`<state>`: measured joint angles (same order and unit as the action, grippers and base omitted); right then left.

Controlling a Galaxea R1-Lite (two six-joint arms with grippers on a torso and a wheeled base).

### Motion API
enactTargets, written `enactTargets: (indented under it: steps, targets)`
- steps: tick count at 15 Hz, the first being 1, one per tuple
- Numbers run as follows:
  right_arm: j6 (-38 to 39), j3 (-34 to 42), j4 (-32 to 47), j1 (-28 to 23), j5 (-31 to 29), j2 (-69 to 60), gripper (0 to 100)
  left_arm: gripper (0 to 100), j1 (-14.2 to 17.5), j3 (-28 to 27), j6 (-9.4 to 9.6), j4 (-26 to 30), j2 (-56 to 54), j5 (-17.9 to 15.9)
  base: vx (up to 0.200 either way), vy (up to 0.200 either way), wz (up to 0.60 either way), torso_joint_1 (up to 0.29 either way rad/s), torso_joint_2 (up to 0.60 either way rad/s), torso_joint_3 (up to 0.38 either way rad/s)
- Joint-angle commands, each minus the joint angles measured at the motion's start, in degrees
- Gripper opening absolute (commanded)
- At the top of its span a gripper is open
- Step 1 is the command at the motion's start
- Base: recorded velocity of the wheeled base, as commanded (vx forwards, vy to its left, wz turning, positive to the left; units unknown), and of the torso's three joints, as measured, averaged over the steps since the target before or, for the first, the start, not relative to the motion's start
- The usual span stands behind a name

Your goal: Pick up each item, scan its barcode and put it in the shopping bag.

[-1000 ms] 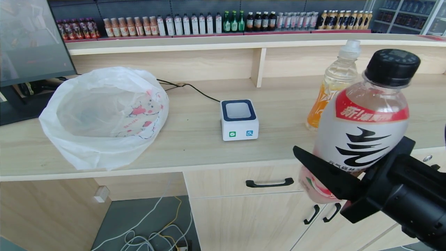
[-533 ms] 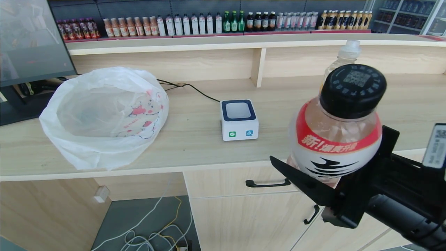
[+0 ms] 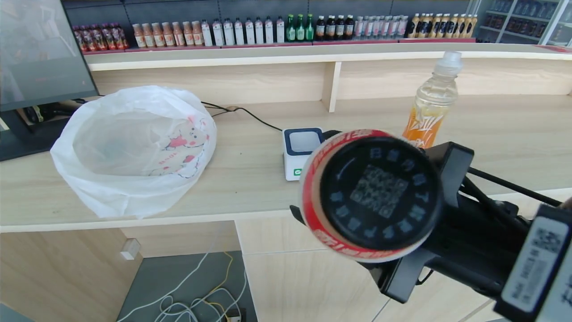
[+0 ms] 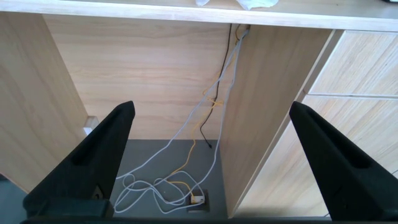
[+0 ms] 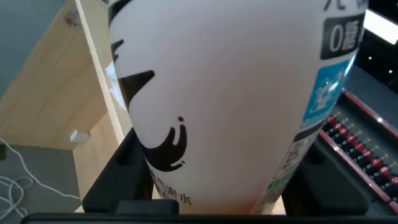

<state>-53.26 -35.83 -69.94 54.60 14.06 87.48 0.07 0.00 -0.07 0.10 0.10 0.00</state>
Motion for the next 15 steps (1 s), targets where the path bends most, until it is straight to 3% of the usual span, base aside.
enactTargets:
  steps: [1,4,7,15]
  targets:
    - [-4.13,-0.73,-5.47,5.25,0.18,6.91,0,100,0.01,0.00,-0.01,-0.01,-0.01,0.00,0.000,0.000,0.00,0.000,0.00,0.000]
    - [-4.57,-0.82,-11.89,7.45,0.53,12.98,0,100,-0.07,0.00,-0.01,-0.01,-0.01,0.00,0.000,0.000,0.00,0.000,0.00,0.000]
    - [-12.75,0.23,-20.06,7.62,0.36,17.37,0,100,-0.07,0.00,-0.01,-0.01,-0.01,0.00,0.000,0.000,0.00,0.000,0.00,0.000]
    - [-21.97,0.23,-20.06,6.48,0.27,18.43,0,100,0.01,0.00,-0.01,-0.01,-0.01,0.00,0.000,0.000,0.00,0.000,0.00,0.000]
